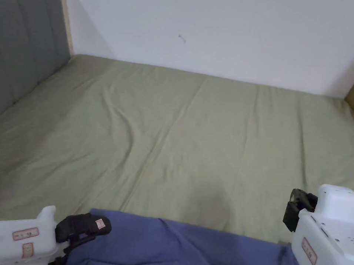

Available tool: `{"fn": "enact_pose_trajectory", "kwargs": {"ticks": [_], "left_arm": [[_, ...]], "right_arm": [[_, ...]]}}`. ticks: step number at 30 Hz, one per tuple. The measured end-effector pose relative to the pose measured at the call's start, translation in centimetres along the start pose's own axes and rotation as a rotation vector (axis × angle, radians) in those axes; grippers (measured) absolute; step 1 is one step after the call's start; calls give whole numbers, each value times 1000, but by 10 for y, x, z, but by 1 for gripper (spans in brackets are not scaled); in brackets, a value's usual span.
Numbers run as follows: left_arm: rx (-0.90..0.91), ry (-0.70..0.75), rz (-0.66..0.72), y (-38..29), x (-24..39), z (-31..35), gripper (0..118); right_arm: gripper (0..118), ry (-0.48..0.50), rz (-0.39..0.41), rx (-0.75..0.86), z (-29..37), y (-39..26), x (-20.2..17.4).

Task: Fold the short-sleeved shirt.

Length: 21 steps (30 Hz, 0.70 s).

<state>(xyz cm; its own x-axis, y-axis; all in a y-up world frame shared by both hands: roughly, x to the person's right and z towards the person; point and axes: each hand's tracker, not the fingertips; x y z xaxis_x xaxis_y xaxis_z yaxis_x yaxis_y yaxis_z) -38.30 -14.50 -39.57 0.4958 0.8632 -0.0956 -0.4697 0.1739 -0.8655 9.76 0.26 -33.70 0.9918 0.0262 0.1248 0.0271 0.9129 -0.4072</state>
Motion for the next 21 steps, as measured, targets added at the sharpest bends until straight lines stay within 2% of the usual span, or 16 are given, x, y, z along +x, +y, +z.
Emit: {"fn": "enact_pose_trajectory", "kwargs": {"ticks": [1,2,3,5,6,7,12,16,21], "left_arm": [[-2,-24,4,2,-1,-1,83],[-12,-45,14,5,-4,-2,27],[-20,-34,22,8,-7,-5,6],[-54,143,20,12,-9,-23,5],[-133,131,-52,8,-2,-24,5],[-119,99,-79,9,3,-19,5],[-96,98,-103,24,15,6,5],[-77,186,-166,25,23,26,5],[-36,253,-145,24,25,46,5]], "right_arm": [[0,-2,1,-2,-1,-1,0],[0,-6,8,-8,-2,-2,0],[0,-8,13,-15,-4,-4,0],[0,8,8,-37,-5,-6,1],[0,11,7,-44,-5,-7,1],[0,12,10,-48,-4,-8,1],[0,6,5,-49,-5,-9,5],[0,10,0,-52,-4,-10,6],[0,16,-9,-59,-2,-13,11]]}}
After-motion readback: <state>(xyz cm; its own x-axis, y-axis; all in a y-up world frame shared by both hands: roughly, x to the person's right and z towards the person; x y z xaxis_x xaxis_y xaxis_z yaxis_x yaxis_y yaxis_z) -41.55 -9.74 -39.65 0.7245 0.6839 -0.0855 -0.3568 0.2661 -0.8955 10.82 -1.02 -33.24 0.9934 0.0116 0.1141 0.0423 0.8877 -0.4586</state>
